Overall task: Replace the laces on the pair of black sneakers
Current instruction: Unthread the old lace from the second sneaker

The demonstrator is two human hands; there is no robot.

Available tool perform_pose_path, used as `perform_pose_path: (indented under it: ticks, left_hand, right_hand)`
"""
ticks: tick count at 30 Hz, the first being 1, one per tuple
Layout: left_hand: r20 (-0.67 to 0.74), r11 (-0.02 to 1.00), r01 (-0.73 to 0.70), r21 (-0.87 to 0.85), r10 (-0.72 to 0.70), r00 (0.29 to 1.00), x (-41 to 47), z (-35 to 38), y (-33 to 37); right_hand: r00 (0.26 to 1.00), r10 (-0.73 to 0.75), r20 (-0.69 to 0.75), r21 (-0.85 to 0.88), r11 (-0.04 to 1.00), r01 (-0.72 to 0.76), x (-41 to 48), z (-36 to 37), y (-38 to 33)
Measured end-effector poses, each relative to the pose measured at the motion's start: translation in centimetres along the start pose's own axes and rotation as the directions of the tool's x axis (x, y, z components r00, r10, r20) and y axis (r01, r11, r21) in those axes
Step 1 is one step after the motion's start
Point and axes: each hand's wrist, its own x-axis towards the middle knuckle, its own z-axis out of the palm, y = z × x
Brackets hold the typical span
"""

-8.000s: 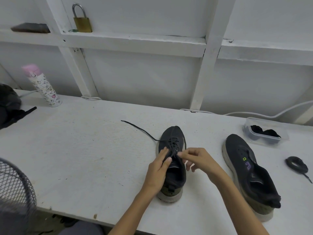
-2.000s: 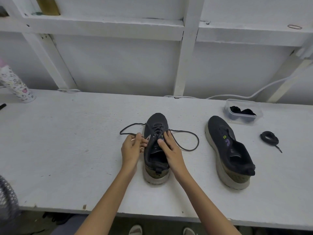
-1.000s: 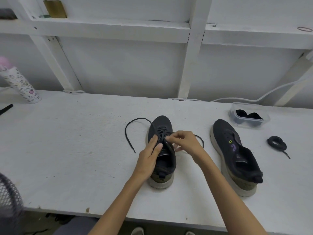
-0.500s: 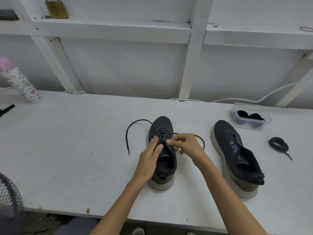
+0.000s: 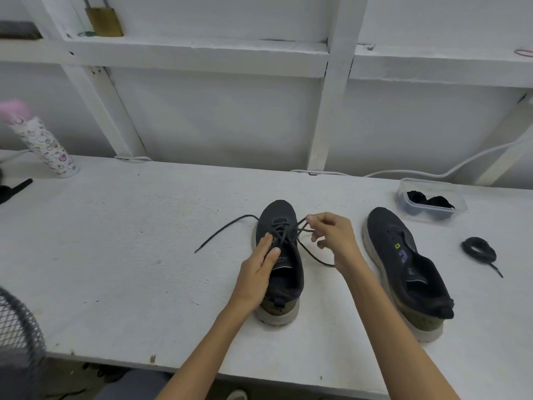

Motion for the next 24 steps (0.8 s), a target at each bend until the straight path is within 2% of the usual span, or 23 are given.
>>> perform_pose_path:
  ticks: [2, 5, 6, 8, 10, 12, 14, 16, 18, 19, 22, 24]
  left_hand:
    - [-0.006, 1.000, 0.002, -0.006, -0.002, 1.000, 0.0, 0.0, 0.0]
    - [-0.012, 1.000, 0.000, -0.004, 0.000, 1.000, 0.1, 0.0, -0.1]
    - [-0.012, 1.000, 0.001, 0.002, -0.001, 1.000, 0.1, 0.0, -0.1]
    - [-0.010, 1.000, 0.002, 0.001, -0.001, 1.000, 0.1, 0.0, -0.1]
    - [-0.006, 1.000, 0.001, -0.006, -0.001, 1.000, 0.0, 0.0, 0.0]
    - [-0.007, 1.000, 0.001, -0.005, -0.001, 1.000, 0.1, 0.0, -0.1]
    - [-0.012, 1.000, -0.001, -0.005, 0.000, 1.000, 0.1, 0.1, -0.1]
    - [-0.012, 1.000, -0.002, -0.003, 0.002, 1.000, 0.1, 0.1, -0.1]
    - [-0.006, 1.000, -0.004, 0.007, 0.004, 1.000, 0.1, 0.0, -0.1]
    - [-0.005, 1.000, -0.004, 0.005, 0.004, 1.000, 0.1, 0.0, -0.1]
    - [0.000, 1.000, -0.006, 0.005, 0.006, 1.000, 0.1, 0.0, -0.1]
    - [-0.006, 1.000, -0.006, 0.005, 0.006, 1.000, 0.1, 0.0, -0.1]
  right_hand:
    - [0.999, 0.027, 0.039, 0.028, 0.999, -0.028, 0.1, -0.4, -0.2]
    - [0.964, 0.119, 0.238, -0.170, 0.982, -0.079, -0.8, 0.0, 0.2]
    - [0.956, 0.128, 0.262, -0.231, 0.971, -0.067, -0.9, 0.2, 0.5]
    - [0.975, 0.064, 0.213, -0.219, 0.976, -0.016, -0.8, 0.4, 0.6]
    - [0.997, -0.015, 0.082, -0.103, 0.994, 0.024, -0.3, 0.3, 0.5]
    - [1.000, -0.022, 0.000, 0.017, 1.000, 0.022, 0.0, 0.0, 0.4]
    - [0.997, 0.021, 0.080, -0.001, 1.000, -0.021, -0.3, 0.0, 0.3]
    - [0.972, 0.090, 0.217, -0.125, 0.990, -0.064, -0.8, 0.3, 0.6]
    - [0.961, 0.101, 0.257, -0.186, 0.981, -0.054, -1.0, 0.6, 1.0]
    - [0.971, 0.077, 0.226, -0.168, 0.985, -0.039, -0.9, 0.8, 0.9]
    - [1.000, -0.013, 0.015, -0.021, 1.000, 0.014, -0.5, 0.6, 0.6]
    - [1.000, 0.003, -0.029, 0.050, 0.999, -0.001, -0.3, 0.5, 0.6]
